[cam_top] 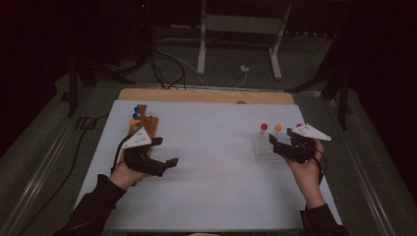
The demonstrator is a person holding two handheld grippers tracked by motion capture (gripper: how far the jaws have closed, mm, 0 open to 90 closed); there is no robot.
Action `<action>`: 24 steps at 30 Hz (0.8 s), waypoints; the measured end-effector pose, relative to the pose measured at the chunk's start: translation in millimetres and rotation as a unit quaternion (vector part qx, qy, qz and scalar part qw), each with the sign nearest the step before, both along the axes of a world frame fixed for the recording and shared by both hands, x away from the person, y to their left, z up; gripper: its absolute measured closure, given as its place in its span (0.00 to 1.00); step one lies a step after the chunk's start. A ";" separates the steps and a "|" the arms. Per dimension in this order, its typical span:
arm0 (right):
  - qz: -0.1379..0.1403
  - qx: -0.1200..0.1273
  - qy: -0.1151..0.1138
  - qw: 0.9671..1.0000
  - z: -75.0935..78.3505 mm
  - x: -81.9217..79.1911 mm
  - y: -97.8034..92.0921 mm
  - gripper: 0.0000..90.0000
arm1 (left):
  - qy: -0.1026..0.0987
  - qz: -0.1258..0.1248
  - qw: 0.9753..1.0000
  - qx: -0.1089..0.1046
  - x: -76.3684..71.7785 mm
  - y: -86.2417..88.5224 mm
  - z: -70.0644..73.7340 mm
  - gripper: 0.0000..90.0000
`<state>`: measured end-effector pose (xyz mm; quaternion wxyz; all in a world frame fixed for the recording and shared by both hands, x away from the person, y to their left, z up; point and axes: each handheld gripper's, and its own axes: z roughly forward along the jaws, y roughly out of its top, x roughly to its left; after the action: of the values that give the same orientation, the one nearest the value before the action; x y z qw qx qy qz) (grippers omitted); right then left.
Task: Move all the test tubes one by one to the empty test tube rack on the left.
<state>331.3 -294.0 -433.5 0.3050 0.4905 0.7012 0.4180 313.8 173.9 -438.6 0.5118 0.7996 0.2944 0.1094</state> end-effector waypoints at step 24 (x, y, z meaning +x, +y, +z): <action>-0.040 -0.040 0.081 0.995 -26.1 42.3 -1.2 0.82 | -0.001 -0.005 1.000 0.005 -1.5 -3.2 -0.2 0.03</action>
<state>373.6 -295.2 -459.7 0.2833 0.5378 0.7194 0.3361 312.3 170.7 -438.8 0.5086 0.8034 0.2897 0.1091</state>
